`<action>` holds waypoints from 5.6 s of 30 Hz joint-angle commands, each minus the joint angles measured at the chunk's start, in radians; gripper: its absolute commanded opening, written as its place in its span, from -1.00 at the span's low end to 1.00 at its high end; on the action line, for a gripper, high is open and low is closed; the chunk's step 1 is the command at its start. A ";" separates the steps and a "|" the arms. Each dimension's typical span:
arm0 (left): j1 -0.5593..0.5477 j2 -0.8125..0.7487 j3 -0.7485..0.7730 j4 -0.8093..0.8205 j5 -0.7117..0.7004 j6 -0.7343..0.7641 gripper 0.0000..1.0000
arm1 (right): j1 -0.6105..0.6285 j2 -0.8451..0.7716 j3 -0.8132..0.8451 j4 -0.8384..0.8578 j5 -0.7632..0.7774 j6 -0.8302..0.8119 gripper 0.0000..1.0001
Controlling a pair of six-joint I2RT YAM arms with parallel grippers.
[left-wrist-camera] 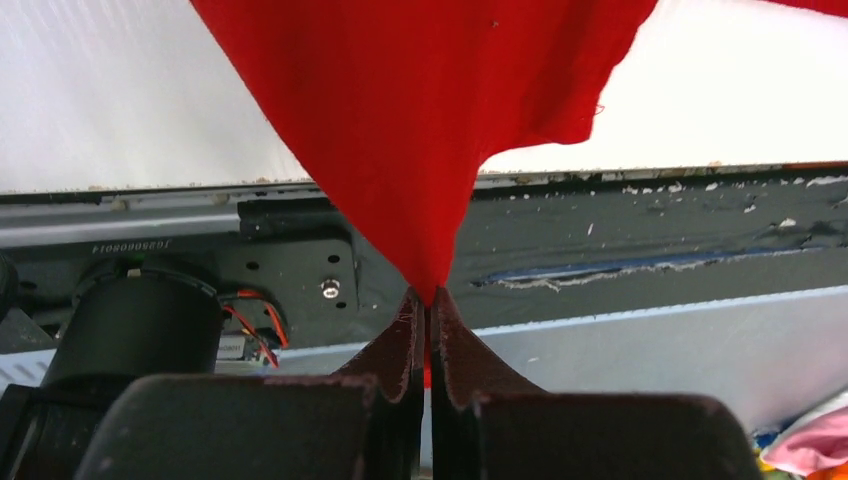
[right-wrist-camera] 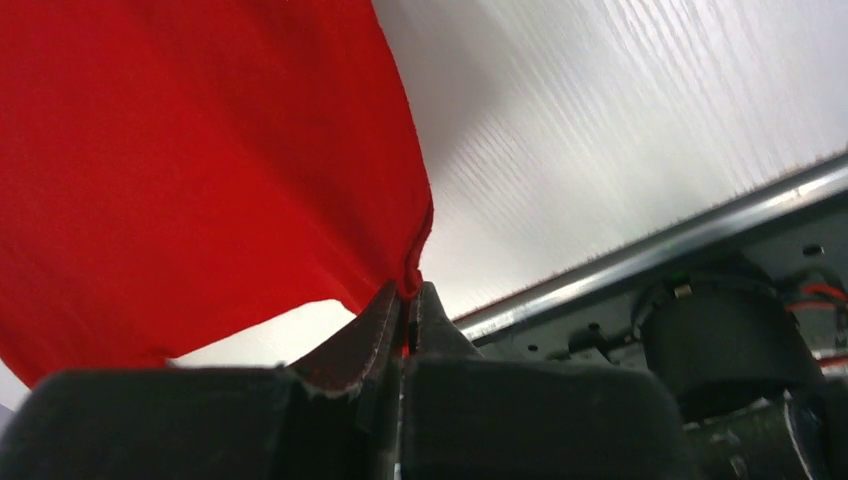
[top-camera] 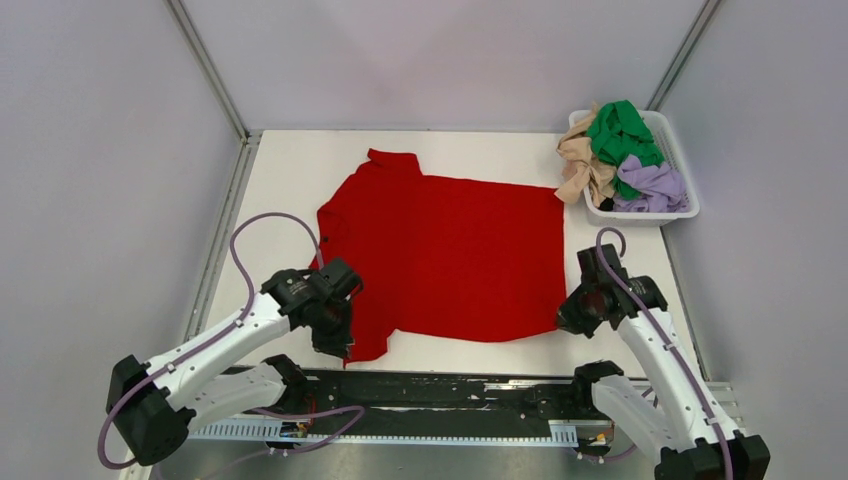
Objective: Fold and stack the t-shirts
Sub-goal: Grab the side of the flattened tshirt closest away from the robot with both arms, then fold the flattened tshirt in 1/3 of the way
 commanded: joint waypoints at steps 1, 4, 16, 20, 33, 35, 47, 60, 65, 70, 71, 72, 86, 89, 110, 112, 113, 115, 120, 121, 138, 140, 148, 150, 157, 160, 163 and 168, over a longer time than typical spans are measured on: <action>-0.018 -0.027 0.012 -0.073 0.064 -0.043 -1.00 | 0.085 -0.017 0.017 -0.170 -0.001 0.121 -1.00; -0.031 -0.048 0.009 -0.103 0.074 -0.056 -1.00 | 0.166 0.006 0.039 -0.212 0.045 0.185 -1.00; -0.038 0.095 0.037 0.122 0.094 0.027 -1.00 | 0.201 0.082 -0.001 -0.077 0.106 0.183 -1.00; -0.037 0.192 0.110 0.154 0.078 0.093 -1.00 | 0.201 0.084 -0.010 -0.007 0.114 0.195 -1.00; 0.166 0.375 0.305 0.184 0.063 0.292 -1.00 | 0.123 0.157 0.050 0.102 0.205 0.145 -1.00; 0.198 0.403 0.340 0.185 0.064 0.313 -1.00 | 0.104 0.166 0.059 0.132 0.200 0.126 -1.00; 0.395 0.531 0.472 0.167 0.068 0.404 -1.00 | -0.015 0.285 0.083 0.234 0.183 0.036 -1.00; 0.477 0.746 0.692 0.127 0.047 0.487 -1.00 | -0.081 0.385 0.120 0.337 0.185 -0.023 -1.00; 0.495 0.841 0.807 0.132 0.034 0.535 -1.00 | -0.093 0.385 0.124 0.381 0.204 -0.043 -1.00; 0.508 0.969 0.933 0.151 0.038 0.586 -0.93 | -0.106 0.419 0.123 0.442 0.203 -0.079 -0.97; 0.510 0.990 0.961 0.168 0.054 0.608 -0.86 | -0.109 0.441 0.128 0.450 0.206 -0.082 -0.97; 0.512 1.028 0.976 0.177 0.063 0.624 -0.82 | -0.112 0.458 0.133 0.458 0.211 -0.084 -0.97; 0.528 1.065 1.081 0.304 0.058 0.628 1.00 | -0.132 0.472 0.144 0.529 0.211 -0.188 1.00; 0.528 0.834 0.813 0.394 0.030 0.553 1.00 | -0.133 0.368 0.081 0.510 0.156 -0.183 1.00; 0.677 0.269 -0.027 0.740 -0.008 0.233 0.92 | -0.134 0.033 -0.210 0.388 0.111 0.021 0.43; 0.686 0.294 -0.036 0.767 -0.015 0.232 0.86 | -0.134 0.066 -0.215 0.405 0.101 0.022 0.40; 0.691 0.303 -0.039 0.778 -0.017 0.232 0.78 | -0.134 0.078 -0.217 0.413 0.098 0.021 0.36; 0.707 0.331 -0.048 0.801 -0.015 0.231 0.67 | -0.133 0.102 -0.223 0.427 0.098 0.023 0.30; 0.745 0.404 -0.057 0.868 0.002 0.214 0.45 | -0.135 0.138 -0.251 0.473 0.094 0.035 0.24; 0.747 0.414 -0.056 0.891 0.013 0.212 0.37 | -0.135 0.143 -0.254 0.483 0.090 0.035 0.22; 0.749 0.548 -0.012 0.895 0.060 0.229 -1.00 | -0.135 0.322 -0.209 0.585 0.096 0.010 -0.54; 0.749 0.512 -0.015 0.874 0.022 0.233 -1.00 | -0.134 0.336 -0.196 0.585 0.112 -0.005 -0.69; 0.749 0.363 -0.021 0.765 -0.049 0.232 -1.00 | -0.134 0.367 -0.067 0.389 0.142 -0.103 -1.00; 0.749 0.331 -0.027 0.745 -0.059 0.231 -1.00 | -0.134 0.375 -0.049 0.334 0.165 -0.118 -1.00; 0.749 0.234 -0.038 0.639 -0.131 0.238 -1.00 | -0.134 0.387 0.033 0.199 0.230 -0.120 -1.00; 0.749 0.197 -0.055 0.590 -0.124 0.215 -1.00 | -0.134 0.417 0.062 0.130 0.248 -0.119 -1.00; 0.749 0.156 -0.088 0.526 -0.122 0.189 -1.00 | -0.135 0.461 0.089 0.062 0.230 -0.118 -1.00; 0.749 0.056 -0.140 0.439 -0.076 0.120 -1.00 | -0.128 0.562 0.093 0.000 0.206 -0.114 -1.00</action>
